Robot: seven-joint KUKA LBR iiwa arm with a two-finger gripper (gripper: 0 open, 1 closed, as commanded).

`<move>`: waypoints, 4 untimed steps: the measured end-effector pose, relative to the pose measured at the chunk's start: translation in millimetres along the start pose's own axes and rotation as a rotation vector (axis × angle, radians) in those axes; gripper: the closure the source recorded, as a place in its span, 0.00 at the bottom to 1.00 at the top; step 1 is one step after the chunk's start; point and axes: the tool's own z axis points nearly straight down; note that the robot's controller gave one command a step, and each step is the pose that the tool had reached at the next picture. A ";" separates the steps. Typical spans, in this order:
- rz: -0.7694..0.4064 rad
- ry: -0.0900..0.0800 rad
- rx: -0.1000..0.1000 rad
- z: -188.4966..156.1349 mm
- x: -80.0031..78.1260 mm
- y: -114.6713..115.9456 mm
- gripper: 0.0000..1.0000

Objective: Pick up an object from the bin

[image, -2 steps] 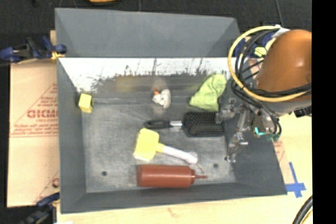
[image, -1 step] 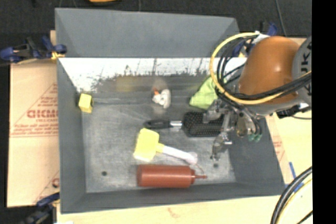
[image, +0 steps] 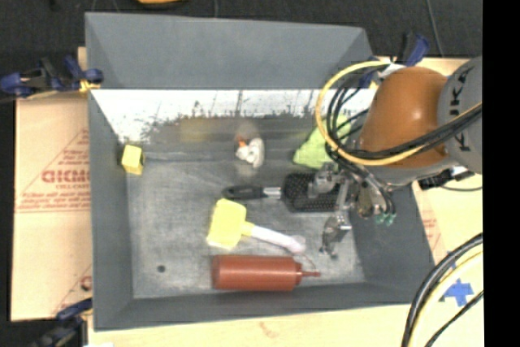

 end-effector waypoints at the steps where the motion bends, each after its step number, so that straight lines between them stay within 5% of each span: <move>1: 0.052 -0.016 0.002 31.2 -8.7 -13.9 0.00; 2: -0.009 -0.006 0.003 65.6 24.9 1.8 0.00; 3: -0.403 -0.013 0.002 83.7 -4.9 82.1 1.00; 4: -0.404 -0.013 0.002 83.7 -4.9 82.2 1.00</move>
Offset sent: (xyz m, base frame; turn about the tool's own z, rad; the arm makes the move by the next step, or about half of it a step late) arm -0.0558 0.0230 -0.0793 -0.1168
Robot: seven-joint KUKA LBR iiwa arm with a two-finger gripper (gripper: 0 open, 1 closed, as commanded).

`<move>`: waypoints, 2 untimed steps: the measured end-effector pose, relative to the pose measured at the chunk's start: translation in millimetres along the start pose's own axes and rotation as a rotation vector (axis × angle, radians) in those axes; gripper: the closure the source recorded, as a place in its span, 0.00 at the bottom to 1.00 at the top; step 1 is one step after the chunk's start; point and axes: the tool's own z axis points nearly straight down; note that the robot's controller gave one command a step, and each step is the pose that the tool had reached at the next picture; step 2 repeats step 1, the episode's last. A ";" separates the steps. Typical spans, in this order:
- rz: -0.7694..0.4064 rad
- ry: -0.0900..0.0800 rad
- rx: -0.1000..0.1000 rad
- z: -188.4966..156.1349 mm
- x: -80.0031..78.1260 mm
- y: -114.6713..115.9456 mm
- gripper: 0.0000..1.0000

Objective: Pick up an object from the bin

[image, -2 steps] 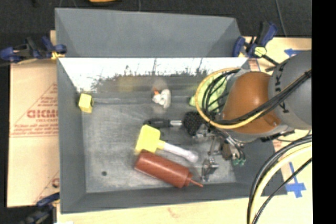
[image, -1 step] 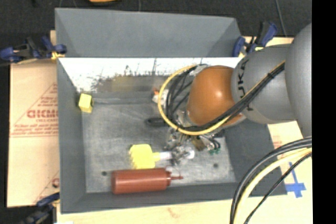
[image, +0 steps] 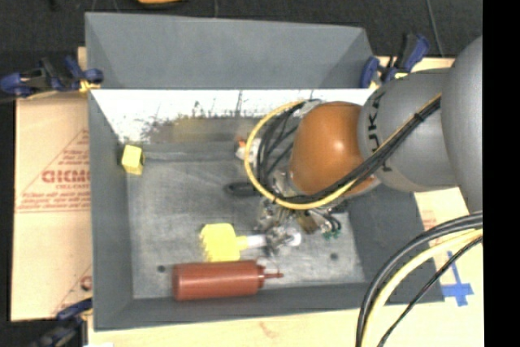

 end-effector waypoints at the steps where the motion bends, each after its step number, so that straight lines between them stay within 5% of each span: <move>1: -0.050 0.008 -0.002 -131.4 9.9 1.8 1.00; 2: -0.050 0.008 -0.002 -131.4 9.9 1.8 1.00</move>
Offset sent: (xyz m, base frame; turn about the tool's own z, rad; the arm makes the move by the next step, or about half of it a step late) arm 0.0000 0.0000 0.0000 0.0000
